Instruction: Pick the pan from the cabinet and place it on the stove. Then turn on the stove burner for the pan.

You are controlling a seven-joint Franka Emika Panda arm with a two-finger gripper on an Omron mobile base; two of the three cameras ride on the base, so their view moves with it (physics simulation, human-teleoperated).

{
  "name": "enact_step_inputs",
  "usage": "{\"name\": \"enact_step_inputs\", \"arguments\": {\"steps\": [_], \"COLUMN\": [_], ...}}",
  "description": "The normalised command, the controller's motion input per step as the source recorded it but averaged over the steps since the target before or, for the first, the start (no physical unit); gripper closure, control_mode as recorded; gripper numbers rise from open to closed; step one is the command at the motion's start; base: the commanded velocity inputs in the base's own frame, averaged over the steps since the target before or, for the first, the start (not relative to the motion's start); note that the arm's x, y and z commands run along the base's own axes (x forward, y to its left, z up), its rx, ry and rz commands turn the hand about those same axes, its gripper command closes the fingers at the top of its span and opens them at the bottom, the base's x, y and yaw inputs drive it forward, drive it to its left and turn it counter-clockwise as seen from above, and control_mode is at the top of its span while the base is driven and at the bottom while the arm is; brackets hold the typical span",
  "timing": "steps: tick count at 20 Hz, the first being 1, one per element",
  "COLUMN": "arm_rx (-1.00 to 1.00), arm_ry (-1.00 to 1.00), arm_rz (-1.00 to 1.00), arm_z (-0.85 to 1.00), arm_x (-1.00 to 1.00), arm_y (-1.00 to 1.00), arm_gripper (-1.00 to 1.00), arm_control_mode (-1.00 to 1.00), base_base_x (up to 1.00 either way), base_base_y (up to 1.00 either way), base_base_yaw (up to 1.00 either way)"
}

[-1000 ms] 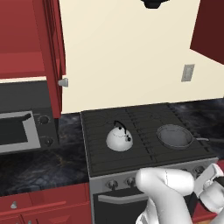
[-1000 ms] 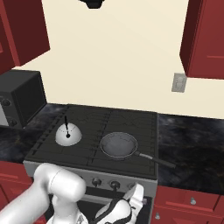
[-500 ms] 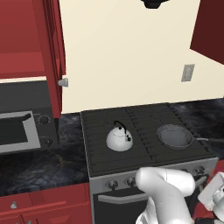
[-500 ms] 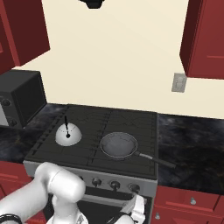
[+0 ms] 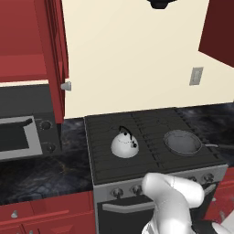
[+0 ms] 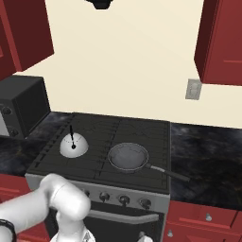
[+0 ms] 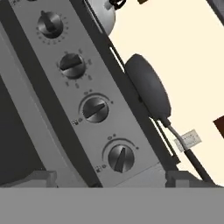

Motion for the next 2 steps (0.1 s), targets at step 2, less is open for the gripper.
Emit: {"name": "enact_step_inputs", "arguments": {"steps": [2], "arm_rx": [0.0], "arm_ry": [0.0], "arm_rz": [0.0], "arm_z": [0.09], "arm_x": [-0.81], "arm_y": [0.0], "arm_gripper": [-1.0], "arm_control_mode": [-1.0], "base_base_x": [0.0], "base_base_y": [0.0], "base_base_yaw": [0.0]}}
